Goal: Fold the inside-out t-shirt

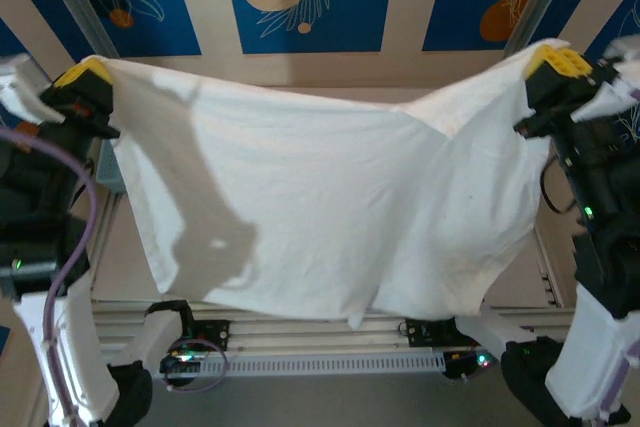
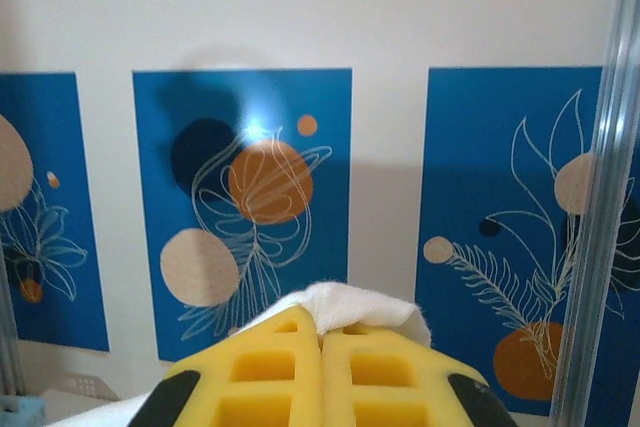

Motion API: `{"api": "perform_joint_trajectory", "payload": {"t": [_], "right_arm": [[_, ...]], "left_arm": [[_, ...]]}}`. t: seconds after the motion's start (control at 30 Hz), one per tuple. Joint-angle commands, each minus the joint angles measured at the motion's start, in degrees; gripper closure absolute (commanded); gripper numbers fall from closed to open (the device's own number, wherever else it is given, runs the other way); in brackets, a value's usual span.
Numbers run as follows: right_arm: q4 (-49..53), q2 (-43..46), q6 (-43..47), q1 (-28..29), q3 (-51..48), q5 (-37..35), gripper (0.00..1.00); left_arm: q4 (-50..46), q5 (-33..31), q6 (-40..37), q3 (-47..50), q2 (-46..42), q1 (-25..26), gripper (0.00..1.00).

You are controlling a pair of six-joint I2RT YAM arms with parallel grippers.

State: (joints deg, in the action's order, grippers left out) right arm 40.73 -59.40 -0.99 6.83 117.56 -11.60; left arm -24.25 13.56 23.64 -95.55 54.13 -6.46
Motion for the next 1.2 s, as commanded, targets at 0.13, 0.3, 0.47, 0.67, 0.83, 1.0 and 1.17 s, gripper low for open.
{"api": "perform_joint_trajectory", "payload": {"t": [0.13,0.3,0.47,0.67,0.83,1.0,1.17], "right_arm": [[-12.87,-14.26,5.22,-0.17,-8.68,-0.60,1.00],[-23.76,-30.64,3.00,0.20,-13.40,2.15,1.00],[-26.76,-59.45,-2.47,1.70,0.69,3.38,0.94],[-7.55,-90.79,-2.53,4.69,41.74,0.61,0.59],[-0.75,-84.62,-1.48,5.87,35.75,-2.00,0.49],[-8.72,-61.12,-5.63,6.67,-2.77,-0.91,0.43],[-8.43,-44.80,-15.95,7.84,-29.46,6.55,0.40]], "left_arm": [[13.35,-1.79,2.54,13.95,14.12,0.42,1.00],[22.34,-4.56,2.00,17.76,30.04,1.82,1.00],[25.25,-5.06,2.41,7.51,55.11,3.20,0.99],[14.40,-1.81,3.72,-17.97,78.22,3.13,0.63],[15.91,0.72,6.51,-12.37,71.50,3.38,0.41],[26.18,4.91,14.09,14.48,52.64,5.05,0.37],[38.44,7.16,19.22,41.76,37.71,10.18,0.37]]}}
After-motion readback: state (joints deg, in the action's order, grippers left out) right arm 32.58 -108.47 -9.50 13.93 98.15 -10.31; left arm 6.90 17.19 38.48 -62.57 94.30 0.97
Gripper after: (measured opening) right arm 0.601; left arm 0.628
